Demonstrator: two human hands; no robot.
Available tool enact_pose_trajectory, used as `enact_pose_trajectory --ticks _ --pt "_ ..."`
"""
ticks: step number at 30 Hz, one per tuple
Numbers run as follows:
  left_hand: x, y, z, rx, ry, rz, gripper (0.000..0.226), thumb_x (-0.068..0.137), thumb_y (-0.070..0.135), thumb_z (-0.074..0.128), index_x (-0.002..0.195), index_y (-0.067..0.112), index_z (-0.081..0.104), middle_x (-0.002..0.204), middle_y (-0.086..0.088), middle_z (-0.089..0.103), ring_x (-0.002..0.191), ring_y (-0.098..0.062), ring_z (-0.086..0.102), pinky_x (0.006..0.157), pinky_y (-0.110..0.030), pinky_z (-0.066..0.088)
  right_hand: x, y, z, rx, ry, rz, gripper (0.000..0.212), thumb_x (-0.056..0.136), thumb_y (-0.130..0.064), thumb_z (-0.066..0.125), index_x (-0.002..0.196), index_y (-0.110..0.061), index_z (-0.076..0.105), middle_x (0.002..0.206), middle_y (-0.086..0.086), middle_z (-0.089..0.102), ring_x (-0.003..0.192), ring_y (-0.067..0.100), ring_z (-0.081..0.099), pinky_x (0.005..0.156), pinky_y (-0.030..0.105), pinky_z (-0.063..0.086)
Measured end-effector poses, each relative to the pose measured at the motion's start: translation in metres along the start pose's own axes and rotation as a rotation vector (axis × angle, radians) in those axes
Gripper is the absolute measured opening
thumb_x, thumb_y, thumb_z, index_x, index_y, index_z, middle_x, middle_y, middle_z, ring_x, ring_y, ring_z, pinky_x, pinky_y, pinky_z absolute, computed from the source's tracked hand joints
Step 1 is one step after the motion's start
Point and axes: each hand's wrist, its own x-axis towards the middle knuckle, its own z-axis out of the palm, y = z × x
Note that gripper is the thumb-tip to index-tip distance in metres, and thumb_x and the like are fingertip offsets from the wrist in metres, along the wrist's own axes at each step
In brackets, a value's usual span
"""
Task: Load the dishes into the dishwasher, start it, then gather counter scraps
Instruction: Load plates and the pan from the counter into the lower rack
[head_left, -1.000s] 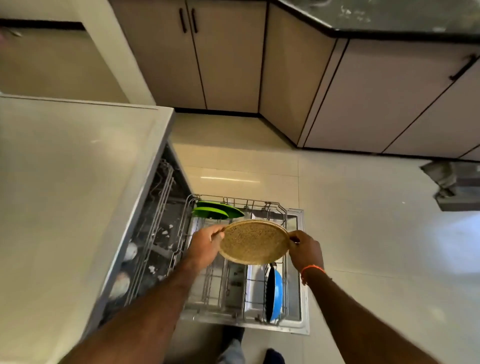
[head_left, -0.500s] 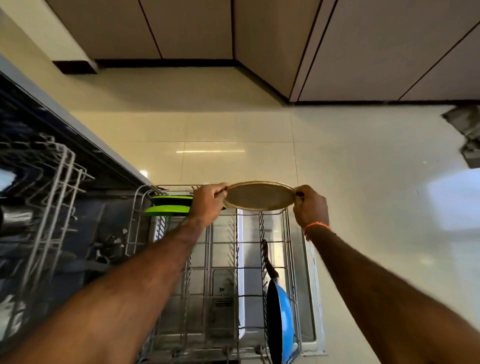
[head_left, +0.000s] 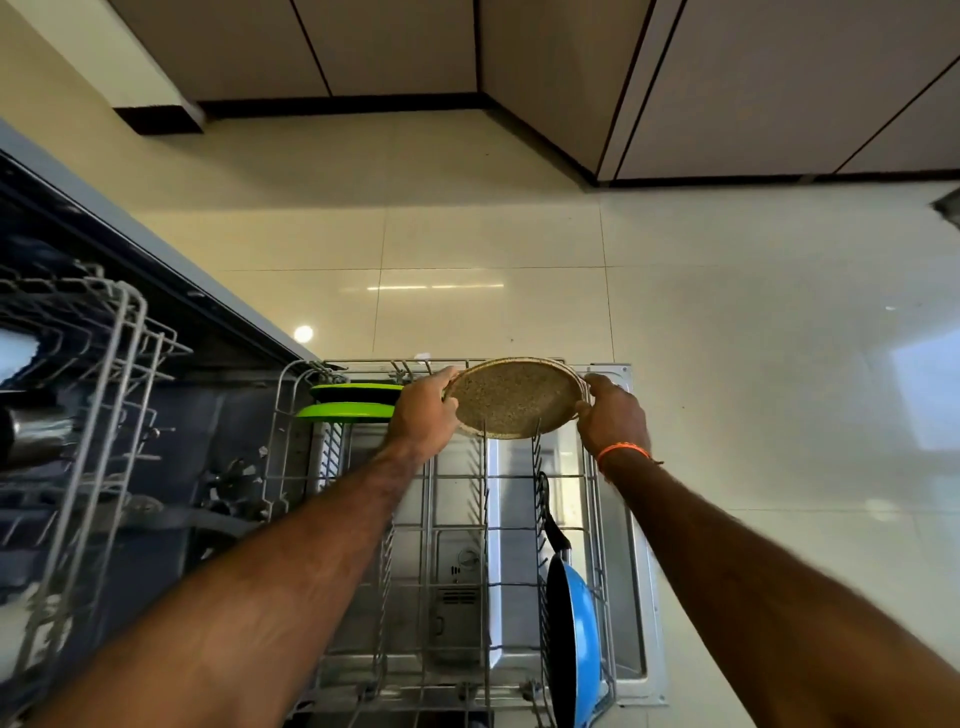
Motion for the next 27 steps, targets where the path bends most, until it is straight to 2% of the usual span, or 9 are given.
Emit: enact_pose_trajectory --ticks 3,7,9,11,14,18,21,24,27 --pt "-0.017 0.009 -0.017 -0.019 -0.017 -0.016 0.056 0.091 0.007 0.065 0.145 0.01 0.052 0.141 -0.01 0.06 0.126 -0.025 0.061 0.108 -0.031 0.045 -0.016 -0.01 -0.018 -0.034 -0.019 0.01 0.039 0.093 -0.02 0.064 0.132 -0.02 0.06 0.125 0.012 0.067 0.112 0.034 0.064 0.093 0.043 0.052" --pt "-0.073 0.03 -0.057 -0.04 -0.079 -0.05 0.054 0.092 0.011 0.065 0.145 0.01 0.053 0.143 -0.008 0.059 0.13 -0.024 0.057 0.106 -0.024 0.038 -0.062 -0.031 -0.051 -0.08 -0.082 -0.047 0.038 0.091 -0.019 0.063 0.129 -0.022 0.062 0.121 0.008 0.069 0.108 0.031 0.065 0.091 0.041 0.053" --pt "-0.112 0.037 -0.078 -0.017 -0.119 -0.067 0.05 0.093 0.016 0.064 0.142 0.012 0.056 0.14 -0.009 0.061 0.127 -0.026 0.059 0.107 -0.03 0.044 -0.092 -0.045 -0.067 -0.106 -0.151 -0.082 0.037 0.09 -0.018 0.063 0.127 -0.021 0.063 0.118 0.01 0.07 0.107 0.031 0.065 0.092 0.041 0.054" --pt "-0.158 0.039 -0.102 0.032 -0.148 -0.093 0.045 0.091 0.024 0.063 0.136 0.014 0.061 0.133 -0.011 0.065 0.121 -0.029 0.062 0.102 -0.036 0.05 -0.128 -0.065 -0.086 -0.151 -0.216 -0.131 0.034 0.09 -0.021 0.064 0.124 -0.019 0.064 0.117 0.013 0.07 0.106 0.033 0.066 0.093 0.043 0.054" --pt "-0.236 0.044 -0.134 0.006 -0.174 -0.199 0.05 0.088 0.029 0.062 0.135 0.013 0.062 0.134 -0.01 0.065 0.12 -0.026 0.063 0.1 -0.031 0.05 -0.186 -0.095 -0.111 -0.229 -0.301 -0.225 0.034 0.091 -0.026 0.063 0.125 -0.02 0.066 0.12 0.012 0.069 0.109 0.033 0.065 0.094 0.039 0.053" --pt "-0.361 0.053 -0.17 -0.061 -0.108 -0.323 0.05 0.084 0.04 0.06 0.125 0.012 0.067 0.127 -0.01 0.068 0.115 -0.028 0.064 0.097 -0.033 0.051 -0.281 -0.136 -0.135 -0.332 -0.452 -0.46 0.037 0.089 -0.027 0.059 0.125 -0.02 0.064 0.123 0.011 0.068 0.115 0.033 0.062 0.095 0.036 0.051" --pt "-0.449 0.047 -0.182 -0.054 -0.009 -0.404 0.038 0.092 0.031 0.062 0.125 0.014 0.067 0.131 -0.009 0.066 0.122 -0.028 0.06 0.099 -0.031 0.045 -0.355 -0.167 -0.143 -0.466 -0.578 -0.67 0.038 0.09 -0.028 0.055 0.126 -0.02 0.062 0.127 0.012 0.065 0.118 0.034 0.06 0.095 0.037 0.05" --pt "-0.532 0.034 -0.194 -0.036 0.058 -0.455 0.03 0.091 0.031 0.06 0.113 0.014 0.068 0.124 -0.011 0.068 0.118 -0.031 0.062 0.092 -0.031 0.046 -0.425 -0.195 -0.142 -0.613 -0.642 -0.919 0.042 0.091 -0.029 0.054 0.132 -0.02 0.059 0.133 0.012 0.062 0.122 0.033 0.057 0.098 0.039 0.048" --pt "-0.618 0.016 -0.201 -0.062 0.164 -0.574 0.037 0.097 0.027 0.06 0.129 0.01 0.064 0.132 -0.012 0.065 0.126 -0.032 0.058 0.102 -0.034 0.043 -0.498 -0.218 -0.135 -0.731 -0.686 -1.129 0.039 0.092 -0.024 0.052 0.129 -0.017 0.061 0.129 0.015 0.064 0.119 0.036 0.059 0.097 0.04 0.05"
